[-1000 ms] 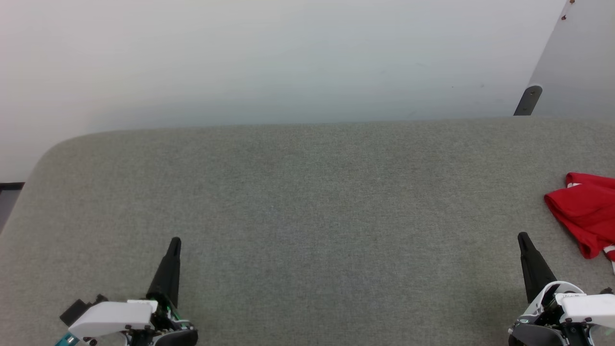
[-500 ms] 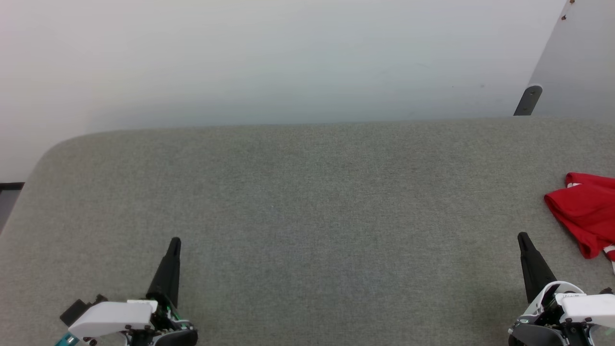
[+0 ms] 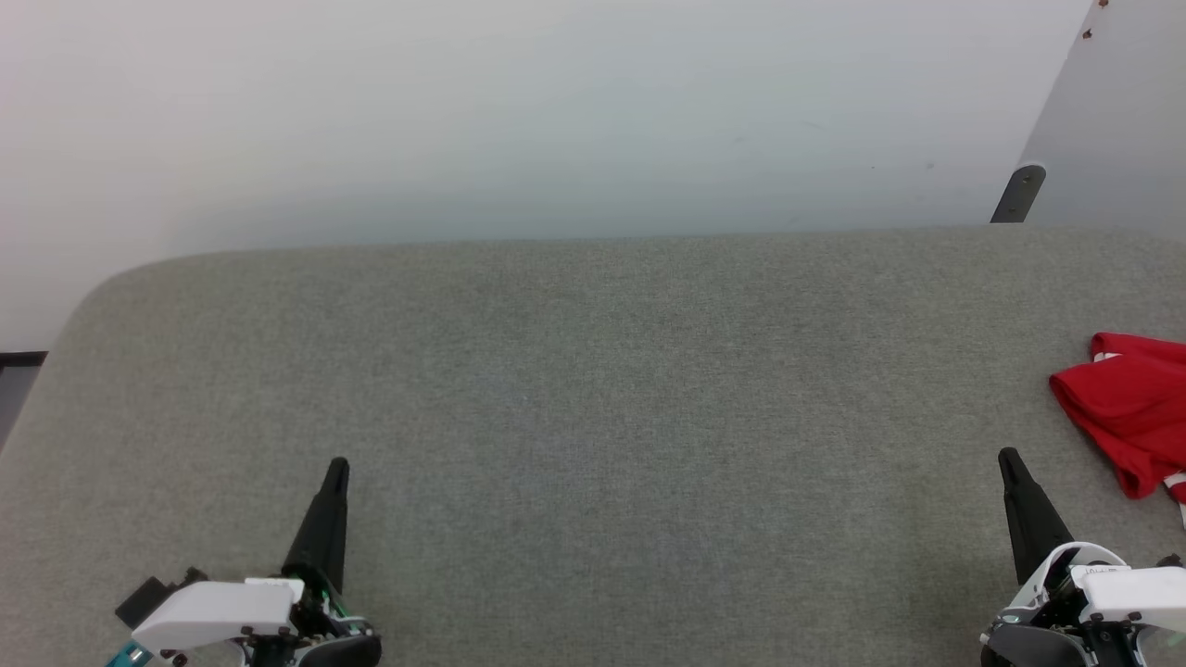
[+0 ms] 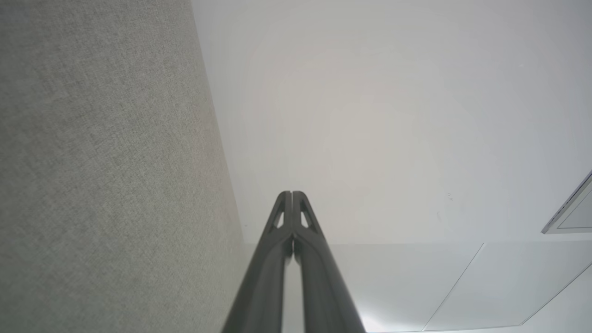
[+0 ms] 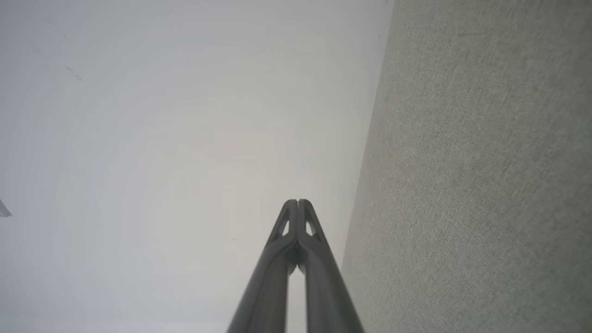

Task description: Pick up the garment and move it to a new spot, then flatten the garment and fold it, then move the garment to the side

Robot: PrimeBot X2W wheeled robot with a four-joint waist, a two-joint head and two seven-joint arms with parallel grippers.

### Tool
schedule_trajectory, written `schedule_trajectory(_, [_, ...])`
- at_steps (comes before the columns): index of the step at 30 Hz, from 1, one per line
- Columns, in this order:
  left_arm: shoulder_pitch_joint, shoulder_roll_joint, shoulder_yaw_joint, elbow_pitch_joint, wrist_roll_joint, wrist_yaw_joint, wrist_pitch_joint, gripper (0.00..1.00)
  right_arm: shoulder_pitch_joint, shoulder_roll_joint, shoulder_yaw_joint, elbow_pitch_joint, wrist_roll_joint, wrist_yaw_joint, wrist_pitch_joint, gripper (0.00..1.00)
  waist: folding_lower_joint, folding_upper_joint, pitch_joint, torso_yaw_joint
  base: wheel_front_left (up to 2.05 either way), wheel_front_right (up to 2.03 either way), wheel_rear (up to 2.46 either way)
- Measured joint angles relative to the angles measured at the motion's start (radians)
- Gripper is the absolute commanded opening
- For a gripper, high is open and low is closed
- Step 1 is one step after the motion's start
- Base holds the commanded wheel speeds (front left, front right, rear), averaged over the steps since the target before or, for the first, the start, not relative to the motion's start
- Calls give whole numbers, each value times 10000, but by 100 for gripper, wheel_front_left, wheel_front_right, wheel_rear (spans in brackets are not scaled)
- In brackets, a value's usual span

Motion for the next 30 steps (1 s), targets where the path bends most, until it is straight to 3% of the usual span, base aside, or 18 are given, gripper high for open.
schedule_trajectory(30, [-2, -17, 21, 0, 15, 0, 15, 0, 0, 4, -10, 0, -12, 0, 8, 0, 0, 0, 0, 0, 0, 0, 0])
